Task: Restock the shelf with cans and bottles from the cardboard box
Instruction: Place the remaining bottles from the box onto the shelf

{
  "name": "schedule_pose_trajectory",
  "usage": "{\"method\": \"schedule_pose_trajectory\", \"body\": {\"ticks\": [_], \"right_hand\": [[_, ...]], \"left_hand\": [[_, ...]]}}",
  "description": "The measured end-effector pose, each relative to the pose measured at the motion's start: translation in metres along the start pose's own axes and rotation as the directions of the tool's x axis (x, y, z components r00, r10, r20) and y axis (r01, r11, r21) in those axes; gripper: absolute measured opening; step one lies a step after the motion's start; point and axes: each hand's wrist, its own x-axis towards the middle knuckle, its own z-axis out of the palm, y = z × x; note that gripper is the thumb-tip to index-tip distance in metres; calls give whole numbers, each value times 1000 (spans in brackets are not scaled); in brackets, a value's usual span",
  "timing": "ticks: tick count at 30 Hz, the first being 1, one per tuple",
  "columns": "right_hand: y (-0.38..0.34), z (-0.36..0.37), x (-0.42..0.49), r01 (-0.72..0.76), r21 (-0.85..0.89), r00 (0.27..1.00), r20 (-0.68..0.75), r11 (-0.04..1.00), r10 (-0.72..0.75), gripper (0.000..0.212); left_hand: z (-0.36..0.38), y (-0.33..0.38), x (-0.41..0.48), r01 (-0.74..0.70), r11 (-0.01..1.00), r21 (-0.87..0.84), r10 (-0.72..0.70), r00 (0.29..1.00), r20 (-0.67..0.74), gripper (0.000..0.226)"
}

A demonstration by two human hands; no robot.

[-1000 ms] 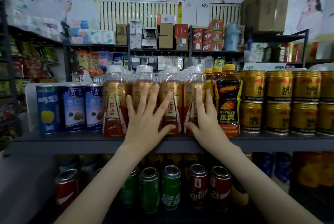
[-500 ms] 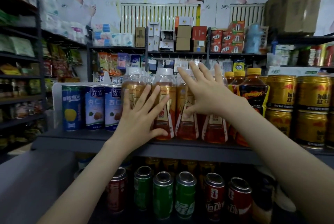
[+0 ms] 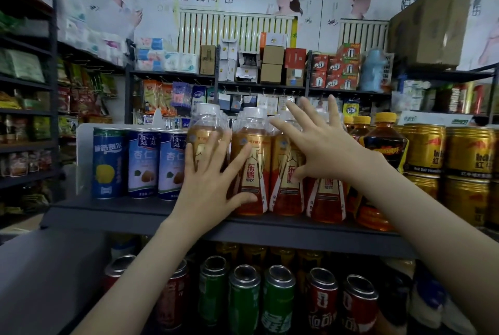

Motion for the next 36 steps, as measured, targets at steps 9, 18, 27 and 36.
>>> {"method": "schedule_pose_trajectory", "body": {"ticks": [9, 18, 27, 36], "right_hand": [[-75, 25, -10, 62, 197, 993, -106, 978, -42, 118], [-89, 27, -11, 9, 231, 996, -92, 973, 13, 107], [-54, 53, -63, -360, 722, 775, -121, 591, 620, 98], [-36, 57, -78, -293, 847, 861, 31, 443, 508, 98]], "left_hand": [[-15, -8, -18, 355, 857, -373, -350, 933, 82, 96], [-1, -8, -18, 305, 847, -436, -321, 946, 38, 99], [9, 19, -9, 172, 966, -192, -189, 979, -75, 91], [15, 44, 0, 34, 983, -178, -34, 999, 1, 83]]}}
